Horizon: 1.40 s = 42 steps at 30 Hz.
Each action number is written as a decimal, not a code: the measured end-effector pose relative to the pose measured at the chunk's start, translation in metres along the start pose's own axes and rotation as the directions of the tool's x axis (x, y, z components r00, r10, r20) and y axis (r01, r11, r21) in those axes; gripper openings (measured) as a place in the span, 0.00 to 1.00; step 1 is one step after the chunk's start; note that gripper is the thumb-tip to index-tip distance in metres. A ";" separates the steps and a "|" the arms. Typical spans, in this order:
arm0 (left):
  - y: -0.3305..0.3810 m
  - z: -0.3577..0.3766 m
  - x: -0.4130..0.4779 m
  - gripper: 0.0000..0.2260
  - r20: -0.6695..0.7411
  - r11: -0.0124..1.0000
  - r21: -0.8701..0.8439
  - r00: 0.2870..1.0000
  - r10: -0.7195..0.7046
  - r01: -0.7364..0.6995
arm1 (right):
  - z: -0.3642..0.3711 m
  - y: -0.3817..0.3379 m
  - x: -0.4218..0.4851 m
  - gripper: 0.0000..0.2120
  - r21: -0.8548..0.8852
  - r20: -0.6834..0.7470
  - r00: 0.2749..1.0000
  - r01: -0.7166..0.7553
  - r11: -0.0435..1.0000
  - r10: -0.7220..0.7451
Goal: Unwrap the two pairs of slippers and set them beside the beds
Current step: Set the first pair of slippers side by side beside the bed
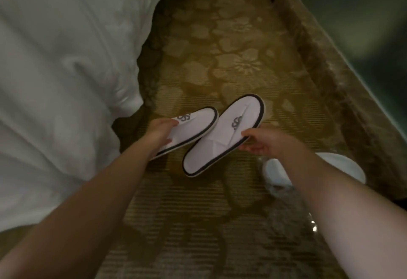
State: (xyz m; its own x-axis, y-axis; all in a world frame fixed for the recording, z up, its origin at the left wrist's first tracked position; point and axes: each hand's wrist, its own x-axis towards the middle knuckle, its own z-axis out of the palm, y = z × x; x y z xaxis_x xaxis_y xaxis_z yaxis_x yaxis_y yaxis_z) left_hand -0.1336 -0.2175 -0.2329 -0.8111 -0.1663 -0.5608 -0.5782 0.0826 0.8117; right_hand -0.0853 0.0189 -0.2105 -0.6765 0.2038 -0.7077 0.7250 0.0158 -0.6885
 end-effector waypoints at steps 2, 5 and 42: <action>-0.004 -0.007 0.007 0.03 -0.024 1.000 0.018 1.000 0.019 -0.019 | 0.014 0.014 0.010 0.11 0.053 -0.020 0.999 -0.041 0.998 0.042; -0.015 -0.013 0.024 0.11 0.026 0.984 0.139 0.994 0.110 -0.112 | 0.021 0.042 0.023 0.11 0.248 -0.051 0.993 -0.094 0.964 0.110; -0.065 0.033 0.060 0.07 0.377 0.921 0.252 0.907 0.189 -0.297 | 0.065 0.106 0.047 0.21 -0.606 -0.240 0.958 -0.023 0.795 -0.156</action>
State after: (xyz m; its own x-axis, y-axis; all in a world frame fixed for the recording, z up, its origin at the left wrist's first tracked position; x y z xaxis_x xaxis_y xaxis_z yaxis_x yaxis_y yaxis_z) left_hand -0.1481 -0.2005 -0.3246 -0.8780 0.2355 -0.4166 -0.3140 0.3736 0.8729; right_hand -0.0483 -0.0332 -0.3273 -0.7301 0.4278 -0.5329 0.6701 0.6014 -0.4351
